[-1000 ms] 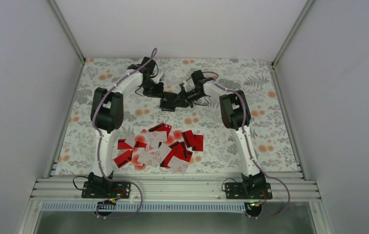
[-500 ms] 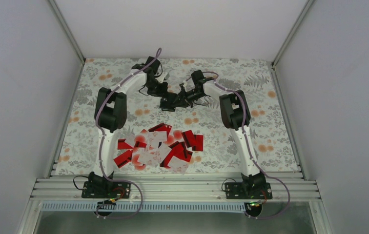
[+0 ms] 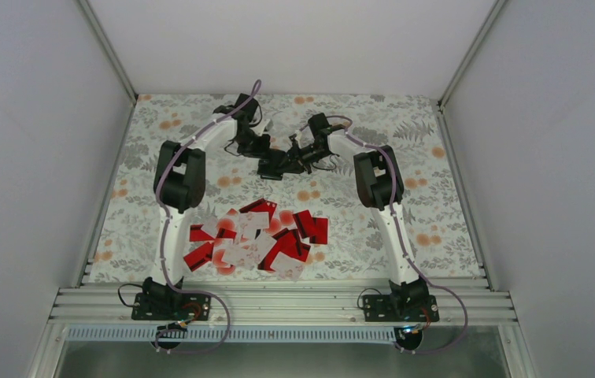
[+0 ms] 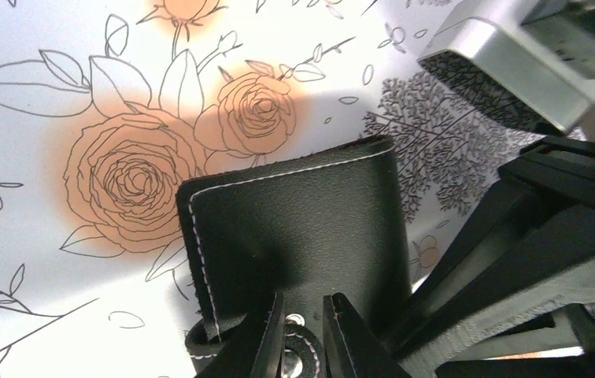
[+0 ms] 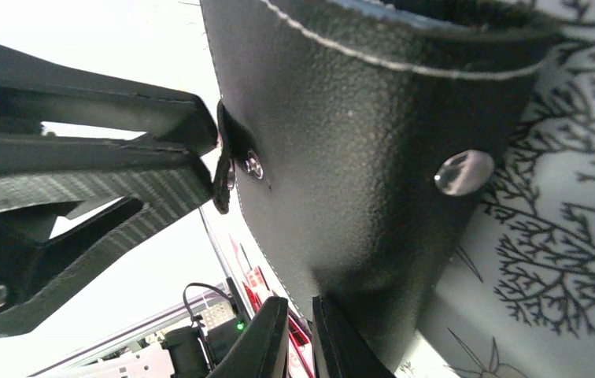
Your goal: Put the credit cards into the card holder
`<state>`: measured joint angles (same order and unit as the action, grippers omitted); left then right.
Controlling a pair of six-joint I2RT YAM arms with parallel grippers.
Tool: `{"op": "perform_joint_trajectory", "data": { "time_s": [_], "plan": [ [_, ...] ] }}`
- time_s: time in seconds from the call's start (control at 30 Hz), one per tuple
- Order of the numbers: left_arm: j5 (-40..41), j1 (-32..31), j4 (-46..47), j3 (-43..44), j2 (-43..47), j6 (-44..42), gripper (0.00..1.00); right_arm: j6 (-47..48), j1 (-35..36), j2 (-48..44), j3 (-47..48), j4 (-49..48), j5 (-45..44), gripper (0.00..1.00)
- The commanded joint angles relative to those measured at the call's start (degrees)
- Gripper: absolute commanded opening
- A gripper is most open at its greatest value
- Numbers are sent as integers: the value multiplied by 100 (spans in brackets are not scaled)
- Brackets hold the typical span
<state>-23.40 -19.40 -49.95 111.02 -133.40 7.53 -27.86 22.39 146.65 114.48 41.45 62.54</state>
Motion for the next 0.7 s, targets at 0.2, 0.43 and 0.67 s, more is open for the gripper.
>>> {"op": "perform_joint_trajectory", "data": {
  "time_s": [0.2,0.43,0.67],
  "plan": [
    [265,72,113,-291,591,-63,15,-26,-16,352,57,-120,-593,10],
    [435,97,201,-721,730,-67,13,-30,-16,357,57,-124,-596,10],
    [94,99,365,-829,667,-67,11,-79,-16,369,66,-146,-594,10]
  ]
}}
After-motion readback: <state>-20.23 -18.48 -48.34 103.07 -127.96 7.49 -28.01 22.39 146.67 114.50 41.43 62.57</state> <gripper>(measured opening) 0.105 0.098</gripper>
